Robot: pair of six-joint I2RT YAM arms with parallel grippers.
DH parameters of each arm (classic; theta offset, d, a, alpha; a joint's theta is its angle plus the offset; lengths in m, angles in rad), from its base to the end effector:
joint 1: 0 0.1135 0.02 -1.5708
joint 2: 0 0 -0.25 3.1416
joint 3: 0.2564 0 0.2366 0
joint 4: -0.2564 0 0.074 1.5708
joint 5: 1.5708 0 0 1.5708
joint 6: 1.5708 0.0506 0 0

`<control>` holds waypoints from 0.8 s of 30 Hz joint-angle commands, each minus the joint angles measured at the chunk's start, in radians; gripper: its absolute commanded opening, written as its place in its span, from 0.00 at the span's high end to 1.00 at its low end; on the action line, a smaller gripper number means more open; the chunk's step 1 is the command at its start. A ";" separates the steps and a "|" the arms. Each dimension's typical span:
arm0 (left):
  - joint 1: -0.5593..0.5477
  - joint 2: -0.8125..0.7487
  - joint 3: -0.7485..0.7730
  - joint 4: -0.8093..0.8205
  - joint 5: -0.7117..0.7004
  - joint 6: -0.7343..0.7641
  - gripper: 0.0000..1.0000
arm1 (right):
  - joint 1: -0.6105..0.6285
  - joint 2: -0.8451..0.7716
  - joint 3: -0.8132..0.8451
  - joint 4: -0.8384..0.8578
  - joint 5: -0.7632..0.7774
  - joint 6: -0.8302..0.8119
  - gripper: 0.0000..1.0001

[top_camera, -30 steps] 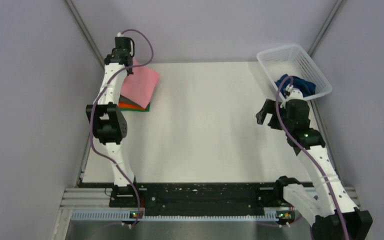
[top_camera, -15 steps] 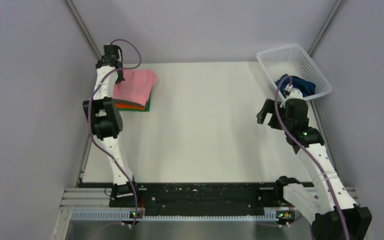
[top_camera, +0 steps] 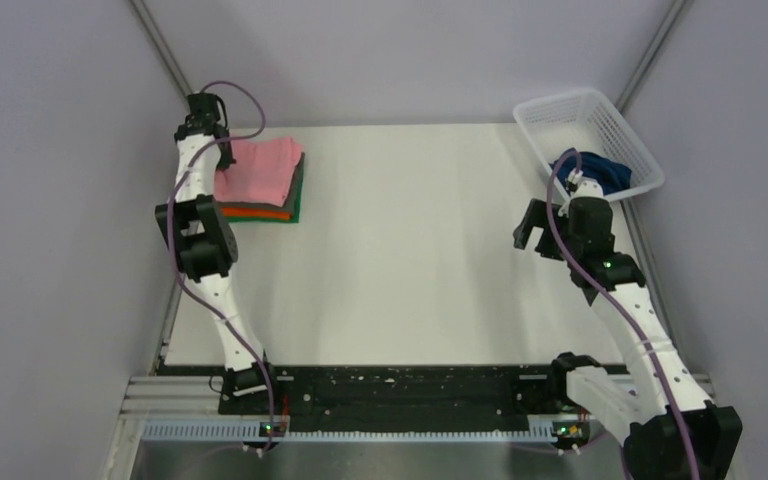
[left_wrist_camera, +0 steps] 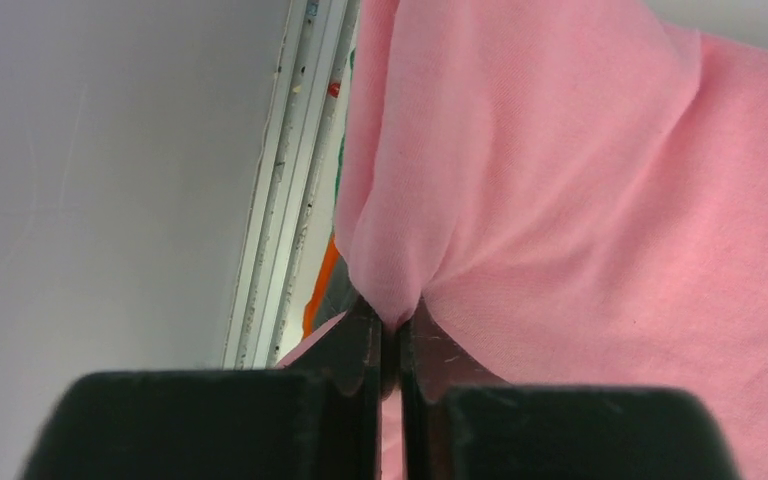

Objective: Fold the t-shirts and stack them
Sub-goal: Put the neatly folded tshirt into the corner of the board with the left arm, then smooth out wrinkles on the folded tshirt

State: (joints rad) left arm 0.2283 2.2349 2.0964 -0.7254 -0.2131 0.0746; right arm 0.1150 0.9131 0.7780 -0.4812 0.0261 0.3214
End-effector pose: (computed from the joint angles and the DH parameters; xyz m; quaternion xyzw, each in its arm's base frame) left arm 0.4741 0.1211 0.2443 -0.1083 0.9273 0.1506 0.3252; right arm 0.2025 0.0221 0.2680 0.0975 0.8828 0.0881 0.4509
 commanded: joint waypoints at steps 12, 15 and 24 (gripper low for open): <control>0.021 -0.104 0.037 0.040 -0.010 -0.205 0.01 | -0.006 -0.025 0.001 0.011 0.009 -0.009 0.01; 0.010 -0.121 0.013 0.042 -0.121 -0.284 0.01 | -0.006 -0.036 -0.002 0.011 0.007 -0.009 0.01; -0.031 -0.275 -0.268 0.370 0.236 -0.202 0.01 | -0.005 -0.018 -0.014 0.026 0.001 -0.006 0.01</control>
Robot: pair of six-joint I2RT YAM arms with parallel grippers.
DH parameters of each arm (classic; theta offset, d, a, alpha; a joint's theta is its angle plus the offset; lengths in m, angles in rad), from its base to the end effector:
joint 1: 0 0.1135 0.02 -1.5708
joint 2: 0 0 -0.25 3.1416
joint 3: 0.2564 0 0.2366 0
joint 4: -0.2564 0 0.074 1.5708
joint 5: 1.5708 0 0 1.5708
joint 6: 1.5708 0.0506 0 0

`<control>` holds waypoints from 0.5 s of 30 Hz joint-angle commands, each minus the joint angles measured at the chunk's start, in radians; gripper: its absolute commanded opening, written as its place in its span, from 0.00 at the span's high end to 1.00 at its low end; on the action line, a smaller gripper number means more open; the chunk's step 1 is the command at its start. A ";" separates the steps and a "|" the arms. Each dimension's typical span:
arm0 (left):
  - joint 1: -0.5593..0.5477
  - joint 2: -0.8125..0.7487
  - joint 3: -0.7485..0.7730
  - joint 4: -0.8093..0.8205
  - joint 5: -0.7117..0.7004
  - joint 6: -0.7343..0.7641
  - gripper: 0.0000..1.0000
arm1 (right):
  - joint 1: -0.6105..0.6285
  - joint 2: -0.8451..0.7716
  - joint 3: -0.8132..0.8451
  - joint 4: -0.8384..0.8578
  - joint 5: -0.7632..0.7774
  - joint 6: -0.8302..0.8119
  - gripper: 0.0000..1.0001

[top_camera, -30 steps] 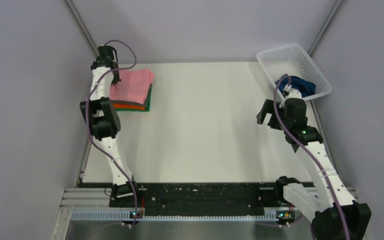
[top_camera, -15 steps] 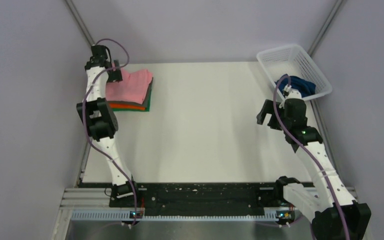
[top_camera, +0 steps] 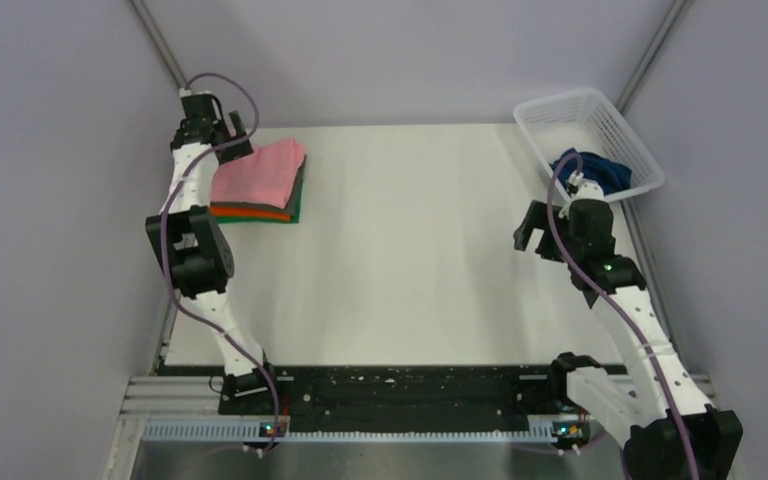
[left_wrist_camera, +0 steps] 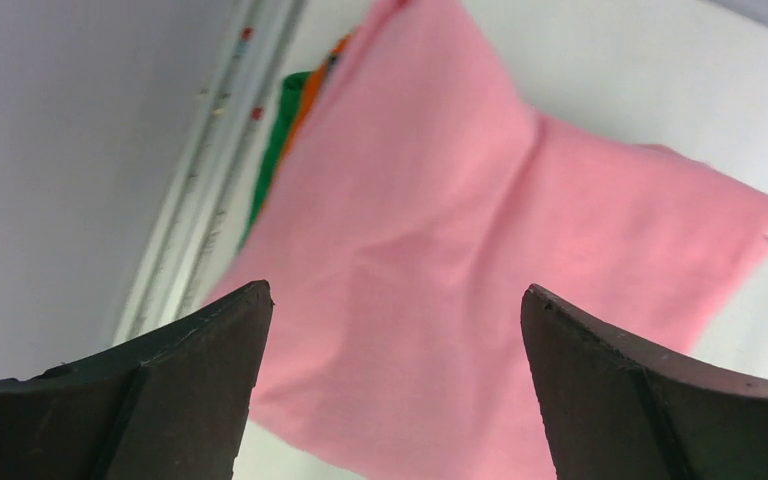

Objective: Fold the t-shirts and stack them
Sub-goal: Smooth out wrinkles on the folded tshirt

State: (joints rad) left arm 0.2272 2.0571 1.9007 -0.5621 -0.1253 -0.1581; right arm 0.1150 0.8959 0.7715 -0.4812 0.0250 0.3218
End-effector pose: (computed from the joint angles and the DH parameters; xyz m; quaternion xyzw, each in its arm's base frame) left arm 0.4524 0.1111 0.2764 -0.1994 0.8870 0.0712 0.4103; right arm 0.1996 0.0218 0.2689 0.0972 0.8804 0.0897 0.4554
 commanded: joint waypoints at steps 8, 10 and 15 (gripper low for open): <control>-0.029 0.067 0.092 0.175 0.240 0.073 0.01 | -0.005 0.013 -0.002 0.027 0.015 -0.006 0.01; -0.023 0.150 0.197 0.118 0.236 0.081 0.01 | -0.005 0.011 -0.003 0.024 0.024 -0.006 0.01; 0.008 0.269 0.318 0.117 0.267 0.060 0.01 | -0.005 0.006 -0.003 0.015 0.049 -0.006 0.01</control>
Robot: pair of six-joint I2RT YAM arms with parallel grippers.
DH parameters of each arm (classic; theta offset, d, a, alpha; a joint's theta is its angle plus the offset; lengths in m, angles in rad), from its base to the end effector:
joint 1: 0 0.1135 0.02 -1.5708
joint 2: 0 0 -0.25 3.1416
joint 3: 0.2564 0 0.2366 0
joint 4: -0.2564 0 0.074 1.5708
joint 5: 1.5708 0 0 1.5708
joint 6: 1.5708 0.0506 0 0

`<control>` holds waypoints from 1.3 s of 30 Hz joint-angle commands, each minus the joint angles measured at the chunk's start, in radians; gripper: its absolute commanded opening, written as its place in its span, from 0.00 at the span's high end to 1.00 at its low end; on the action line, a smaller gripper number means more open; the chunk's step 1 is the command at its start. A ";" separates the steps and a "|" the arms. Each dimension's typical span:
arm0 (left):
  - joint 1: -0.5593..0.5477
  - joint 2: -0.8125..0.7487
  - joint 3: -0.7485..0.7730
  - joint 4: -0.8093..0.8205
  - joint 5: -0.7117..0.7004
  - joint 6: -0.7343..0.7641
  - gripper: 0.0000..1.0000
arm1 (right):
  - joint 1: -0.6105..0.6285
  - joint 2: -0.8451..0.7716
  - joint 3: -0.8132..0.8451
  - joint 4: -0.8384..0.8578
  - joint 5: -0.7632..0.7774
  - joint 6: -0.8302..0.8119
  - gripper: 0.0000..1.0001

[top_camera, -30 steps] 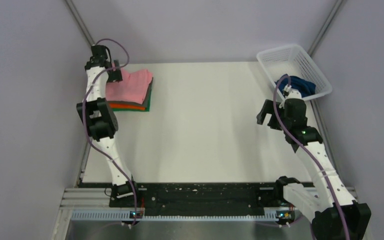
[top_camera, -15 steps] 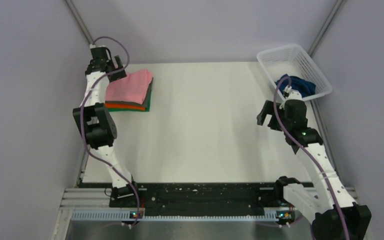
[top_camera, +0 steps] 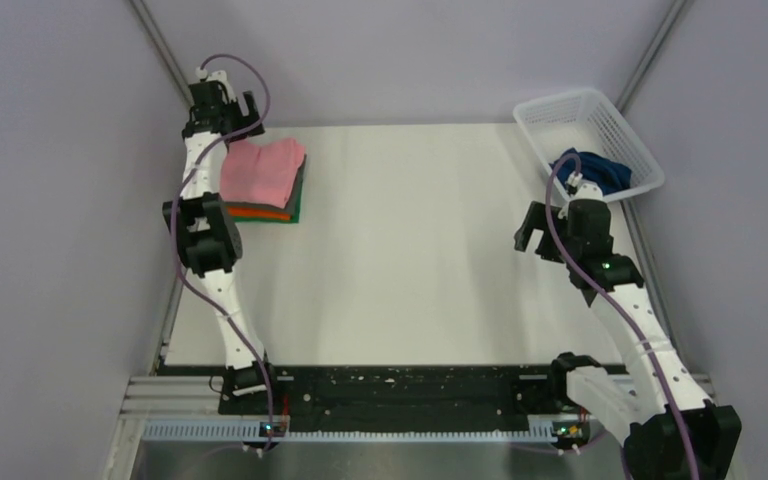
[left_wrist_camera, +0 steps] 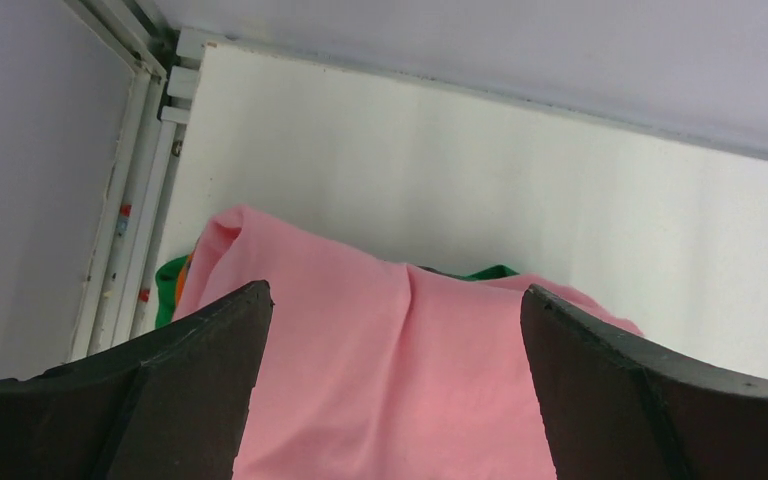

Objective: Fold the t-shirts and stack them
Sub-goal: Smooth out wrinkles on the folded tshirt

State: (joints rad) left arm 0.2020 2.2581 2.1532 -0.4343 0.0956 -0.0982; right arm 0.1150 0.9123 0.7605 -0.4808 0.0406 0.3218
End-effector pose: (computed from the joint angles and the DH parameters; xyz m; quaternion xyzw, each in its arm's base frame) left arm 0.5096 0.0994 0.2786 -0.1066 0.8627 -0.0160 0.4942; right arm 0.2017 0.0212 0.2623 0.1012 0.8861 0.0803 0.4452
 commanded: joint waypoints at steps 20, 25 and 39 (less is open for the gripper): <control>0.134 0.126 0.029 0.075 0.301 -0.245 0.01 | -0.006 -0.007 0.011 0.012 0.053 -0.006 0.01; 0.107 -0.065 -0.131 0.226 0.264 -0.305 0.01 | -0.005 -0.023 0.015 0.005 0.037 -0.007 0.01; -0.092 -0.084 -0.164 0.315 0.182 -0.266 0.01 | -0.006 -0.028 0.011 0.013 0.023 -0.012 0.01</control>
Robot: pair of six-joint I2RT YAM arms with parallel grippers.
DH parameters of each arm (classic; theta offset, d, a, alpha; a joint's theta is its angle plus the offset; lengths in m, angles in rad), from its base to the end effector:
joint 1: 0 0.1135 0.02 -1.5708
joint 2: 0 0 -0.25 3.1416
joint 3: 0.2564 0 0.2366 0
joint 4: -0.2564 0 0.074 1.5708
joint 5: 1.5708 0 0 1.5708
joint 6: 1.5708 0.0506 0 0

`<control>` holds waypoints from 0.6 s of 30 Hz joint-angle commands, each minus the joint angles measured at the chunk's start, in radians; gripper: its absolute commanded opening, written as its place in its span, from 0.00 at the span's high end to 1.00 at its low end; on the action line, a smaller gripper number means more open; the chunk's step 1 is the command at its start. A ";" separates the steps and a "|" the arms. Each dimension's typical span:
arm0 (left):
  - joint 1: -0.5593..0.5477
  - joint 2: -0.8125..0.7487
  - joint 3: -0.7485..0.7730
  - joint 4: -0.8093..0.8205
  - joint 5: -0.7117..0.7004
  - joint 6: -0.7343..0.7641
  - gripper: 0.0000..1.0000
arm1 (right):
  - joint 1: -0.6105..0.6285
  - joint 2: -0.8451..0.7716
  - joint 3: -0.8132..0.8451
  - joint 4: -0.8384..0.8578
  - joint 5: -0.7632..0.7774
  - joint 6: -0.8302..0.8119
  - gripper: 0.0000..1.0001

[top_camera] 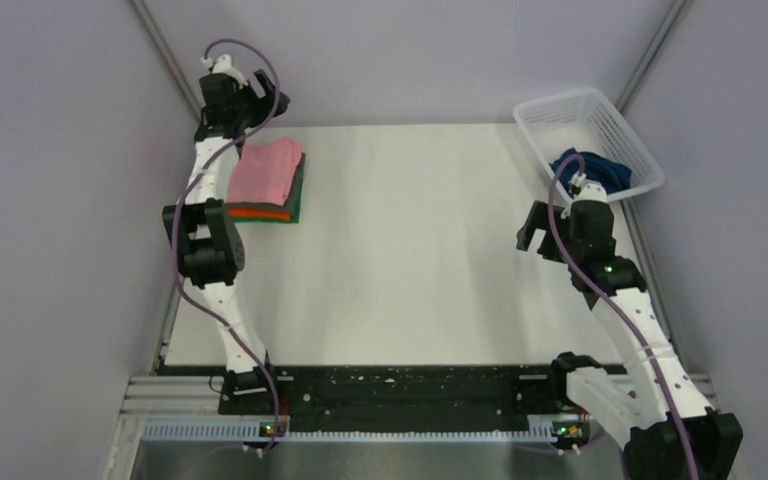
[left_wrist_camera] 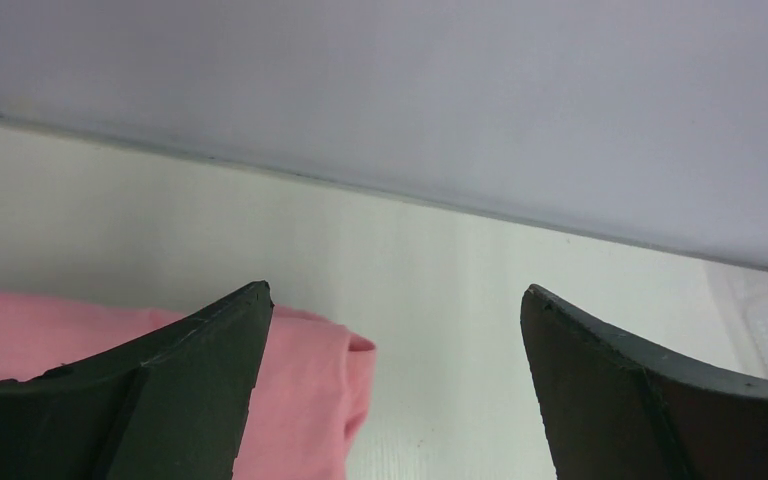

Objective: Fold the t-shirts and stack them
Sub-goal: Smooth out wrinkles on the folded tshirt

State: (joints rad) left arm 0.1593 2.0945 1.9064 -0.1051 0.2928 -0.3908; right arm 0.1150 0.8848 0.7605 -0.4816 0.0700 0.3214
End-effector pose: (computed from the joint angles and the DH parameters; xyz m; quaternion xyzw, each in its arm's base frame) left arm 0.4943 0.0646 0.3108 -0.1320 0.7880 -0.1845 0.5724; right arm 0.1976 0.0193 0.2672 0.1074 0.8789 0.0701 0.4594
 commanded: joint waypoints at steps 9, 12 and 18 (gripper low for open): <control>-0.084 0.226 0.145 -0.042 -0.049 -0.018 0.01 | -0.005 0.003 0.014 0.014 0.000 -0.012 0.01; -0.086 0.269 0.145 -0.047 -0.027 -0.063 0.01 | -0.006 0.006 0.014 0.016 -0.001 -0.012 0.01; -0.128 0.325 0.135 -0.054 0.002 -0.082 0.01 | -0.007 0.006 0.008 0.020 -0.011 -0.014 0.01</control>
State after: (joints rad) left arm 0.0628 2.4035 2.0163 -0.1608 0.2798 -0.4526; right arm 0.1150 0.8917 0.7605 -0.4812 0.0658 0.3214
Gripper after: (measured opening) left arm 0.987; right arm 0.985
